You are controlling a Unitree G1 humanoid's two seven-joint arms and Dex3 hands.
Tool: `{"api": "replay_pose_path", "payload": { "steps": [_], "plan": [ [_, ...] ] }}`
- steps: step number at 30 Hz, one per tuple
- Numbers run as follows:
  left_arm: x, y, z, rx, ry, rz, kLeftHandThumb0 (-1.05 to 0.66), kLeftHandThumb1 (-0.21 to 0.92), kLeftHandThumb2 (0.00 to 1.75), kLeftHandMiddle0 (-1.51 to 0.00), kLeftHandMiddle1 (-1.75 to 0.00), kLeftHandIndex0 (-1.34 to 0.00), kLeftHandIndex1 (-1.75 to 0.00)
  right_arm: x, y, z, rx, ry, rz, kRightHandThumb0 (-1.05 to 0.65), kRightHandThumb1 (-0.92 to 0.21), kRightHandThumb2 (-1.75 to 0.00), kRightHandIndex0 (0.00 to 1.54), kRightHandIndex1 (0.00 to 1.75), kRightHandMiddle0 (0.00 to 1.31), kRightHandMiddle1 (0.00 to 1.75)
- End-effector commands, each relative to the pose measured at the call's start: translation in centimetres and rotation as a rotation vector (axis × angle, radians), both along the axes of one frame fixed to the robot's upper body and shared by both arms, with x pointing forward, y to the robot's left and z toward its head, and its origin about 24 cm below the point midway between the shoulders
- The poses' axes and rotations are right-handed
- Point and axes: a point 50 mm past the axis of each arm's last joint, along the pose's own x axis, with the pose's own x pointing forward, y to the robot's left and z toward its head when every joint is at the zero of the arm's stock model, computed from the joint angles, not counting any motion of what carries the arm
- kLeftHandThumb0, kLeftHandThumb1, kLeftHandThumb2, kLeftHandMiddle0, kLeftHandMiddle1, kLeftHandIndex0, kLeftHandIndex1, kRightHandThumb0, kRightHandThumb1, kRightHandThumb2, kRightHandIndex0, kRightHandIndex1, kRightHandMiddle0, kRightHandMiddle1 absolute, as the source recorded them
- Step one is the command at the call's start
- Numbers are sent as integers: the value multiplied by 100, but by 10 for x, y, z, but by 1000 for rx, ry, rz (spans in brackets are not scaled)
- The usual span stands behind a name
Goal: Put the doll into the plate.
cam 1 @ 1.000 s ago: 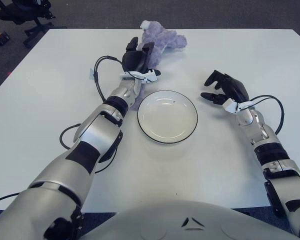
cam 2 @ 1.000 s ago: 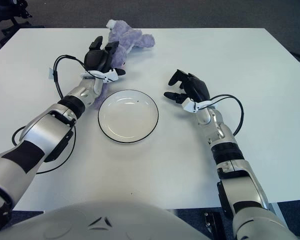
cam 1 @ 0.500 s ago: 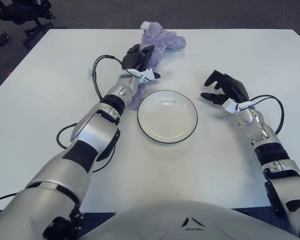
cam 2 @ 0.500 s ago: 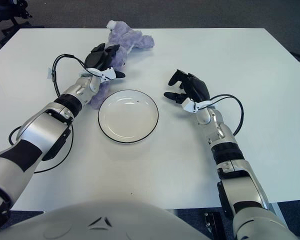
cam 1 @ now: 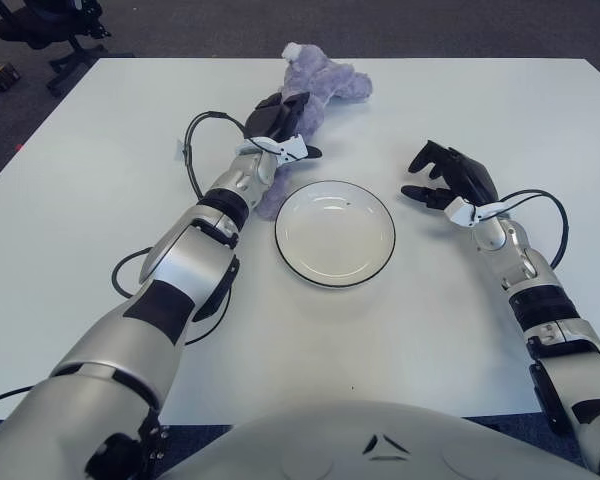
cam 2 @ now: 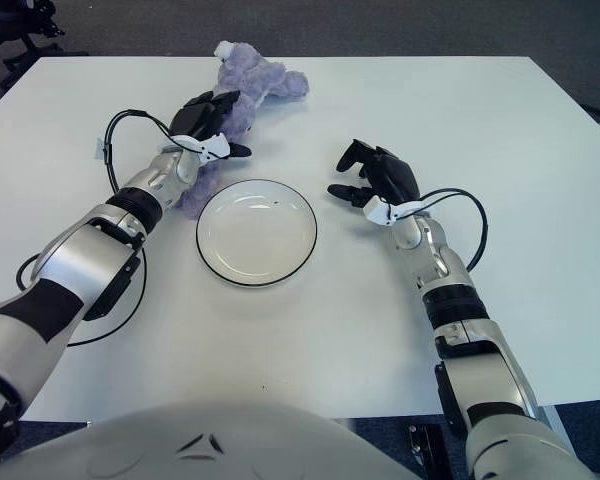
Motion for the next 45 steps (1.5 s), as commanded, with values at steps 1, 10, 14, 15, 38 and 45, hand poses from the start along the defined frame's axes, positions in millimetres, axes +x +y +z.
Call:
{"api": "replay_pose_path", "payload": {
  "steps": [1, 10, 14, 15, 38, 45],
  "plan": [
    [-1, 4, -10, 47, 55, 15, -36, 83, 0, -51, -13, -51, -17, -2, -3, -6, -33, 32, 0, -1, -92, -27, 44, 140, 43, 140],
    [-2, 4, -13, 57, 53, 22, -31, 83, 0, -32, -64, -41, -47, -1, -3, -7, -34, 33, 2, -1, -92, -26, 44, 140, 43, 139],
    [-5, 7, -20, 109, 28, 34, -23, 83, 1, -16, -117, -33, -85, -1, -2, -8, -36, 31, 16, -1, -92, -26, 52, 141, 37, 135],
    [-5, 7, -21, 112, 26, 34, -21, 84, 1, -13, -128, -31, -94, 0, -2, -8, -36, 31, 17, -1, -92, -26, 54, 142, 36, 134],
    [-8, 13, -25, 257, -72, 79, 35, 84, 56, -29, -168, -16, -174, 0, 0, -9, -42, 21, 53, -1, -92, -26, 57, 141, 35, 132],
    [-12, 18, -30, 353, -167, 77, 37, 71, 68, -44, -160, -49, -175, 0, -1, -9, -46, 25, 64, -1, -92, -25, 57, 140, 35, 132]
  ]
}}
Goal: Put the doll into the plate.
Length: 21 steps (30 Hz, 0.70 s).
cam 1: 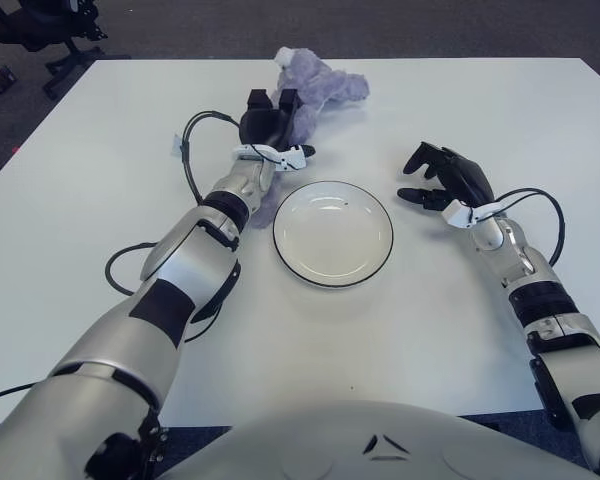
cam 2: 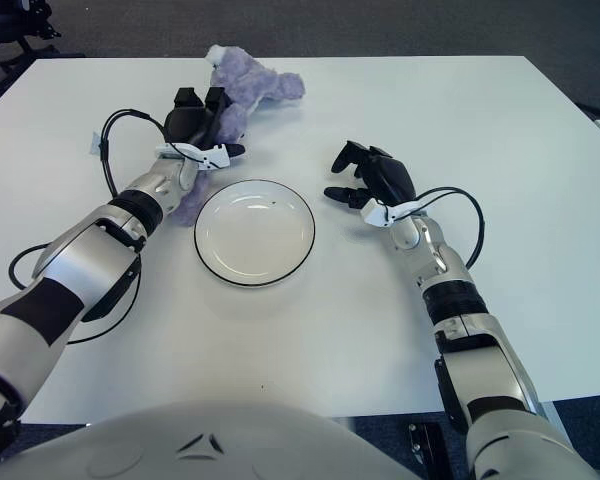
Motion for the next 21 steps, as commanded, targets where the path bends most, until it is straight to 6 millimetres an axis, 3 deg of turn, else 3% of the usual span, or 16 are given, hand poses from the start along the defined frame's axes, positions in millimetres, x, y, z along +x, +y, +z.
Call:
{"api": "replay_pose_path", "payload": {
  "steps": [1, 9, 14, 21],
  "plan": [
    [-7, 13, -21, 73, 46, 27, 37, 70, 69, -45, -159, -51, -175, -1, -4, -7, -34, 41, 3, -1, -92, -25, 57, 140, 35, 133],
    [-8, 14, -22, 97, 29, 22, 37, 68, 71, -46, -159, -54, -175, -1, -4, -7, -37, 42, 7, -1, -92, -25, 58, 140, 35, 133],
    [-9, 20, -25, 125, 13, 17, 40, 56, 93, -48, -166, -58, -175, -1, -3, -7, -49, 46, 15, -1, -92, -25, 58, 139, 35, 133],
    [-12, 27, -29, 109, 4, 13, 41, 49, 107, -48, -173, -59, -175, -2, -2, -6, -56, 48, 23, -1, -92, -25, 58, 139, 35, 133]
  ]
}}
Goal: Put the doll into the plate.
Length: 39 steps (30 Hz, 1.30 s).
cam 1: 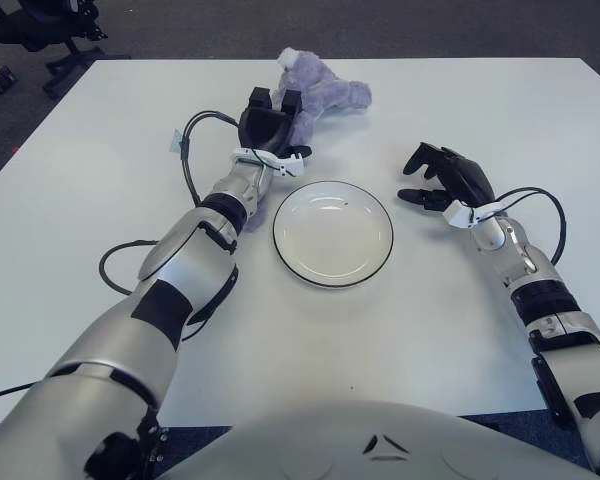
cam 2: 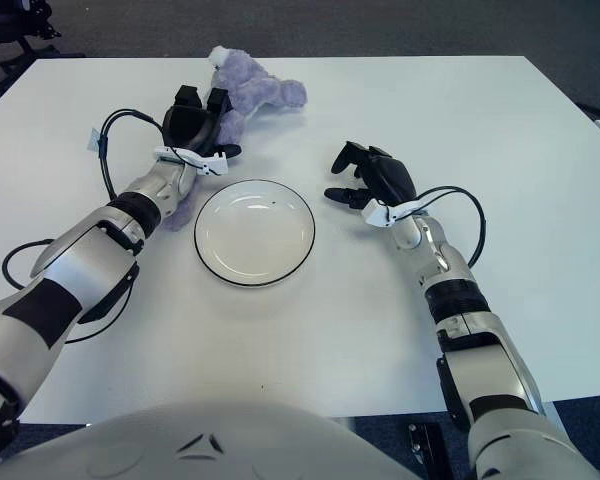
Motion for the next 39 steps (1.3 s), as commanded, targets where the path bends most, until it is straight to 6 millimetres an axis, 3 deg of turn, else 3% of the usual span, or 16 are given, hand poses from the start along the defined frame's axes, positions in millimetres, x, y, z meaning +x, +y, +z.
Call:
{"api": "replay_pose_path", "payload": {
  "steps": [1, 24, 33, 39],
  "plan": [
    [-9, 19, -26, 35, 80, 34, 42, 48, 109, -49, -174, -60, -175, -2, -2, -7, -39, 43, 5, -1, -92, -25, 58, 139, 35, 133],
    [-12, 33, -18, -430, 93, 23, 44, 42, 118, -52, -175, -61, -175, -1, 0, -5, -53, 58, 15, -1, -92, -26, 58, 138, 33, 135],
    [-7, 36, -14, -891, 335, -59, 44, 41, 119, -53, -175, -61, -175, -1, 0, -5, -67, 77, 16, -1, -92, -26, 58, 138, 33, 136],
    [-2, 40, -9, -977, 444, -104, 44, 40, 120, -54, -175, -61, -175, -1, 0, -5, -70, 80, 16, -1, -92, -27, 58, 137, 31, 138]
  ]
}}
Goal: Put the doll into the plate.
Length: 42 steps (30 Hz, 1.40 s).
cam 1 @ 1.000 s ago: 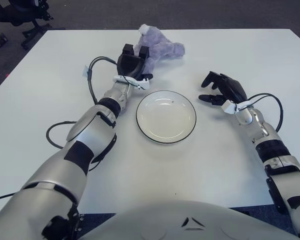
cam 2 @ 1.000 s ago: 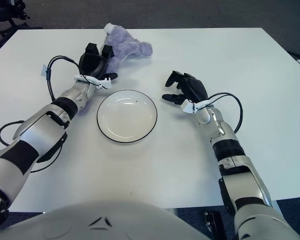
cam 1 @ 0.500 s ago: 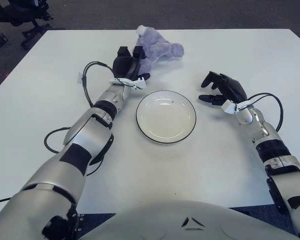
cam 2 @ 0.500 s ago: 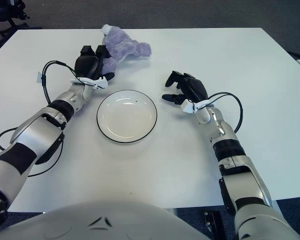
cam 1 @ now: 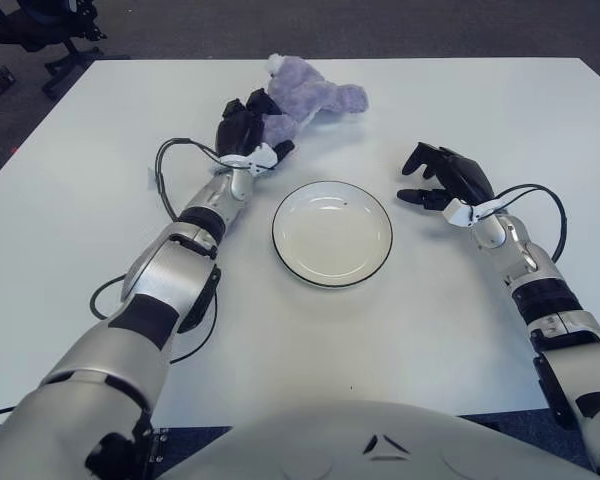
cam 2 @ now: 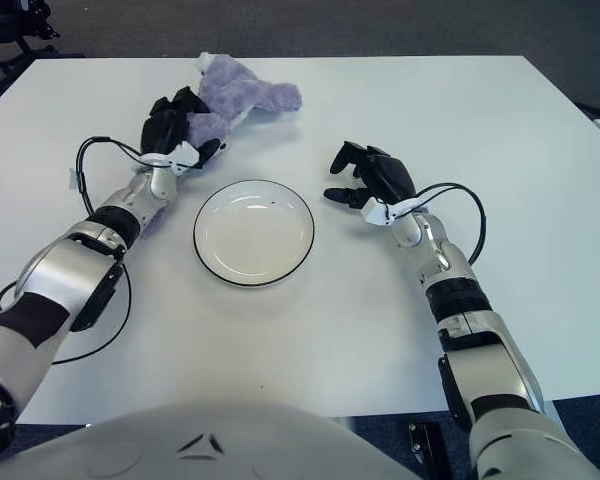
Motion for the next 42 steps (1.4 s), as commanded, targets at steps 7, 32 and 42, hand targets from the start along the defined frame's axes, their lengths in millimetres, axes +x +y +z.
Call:
{"api": "replay_pose_path", "payload": {
  "steps": [7, 32, 42],
  "plan": [
    [11, -4, -1, -314, 372, -174, 45, 38, 122, -55, -175, -61, -175, -1, -2, -8, -49, 66, 0, -1, -92, -27, 58, 137, 30, 140],
    [3, -16, 16, -909, 827, -545, 16, 54, 70, -92, -175, -66, -175, -1, -1, -7, -68, 99, -7, -1, -92, -29, 56, 138, 28, 142],
    [0, -18, 25, -920, 915, -541, 15, 57, 63, -92, -175, -66, -175, 0, -2, -7, -74, 105, -7, -1, -92, -30, 56, 138, 27, 143]
  ]
}}
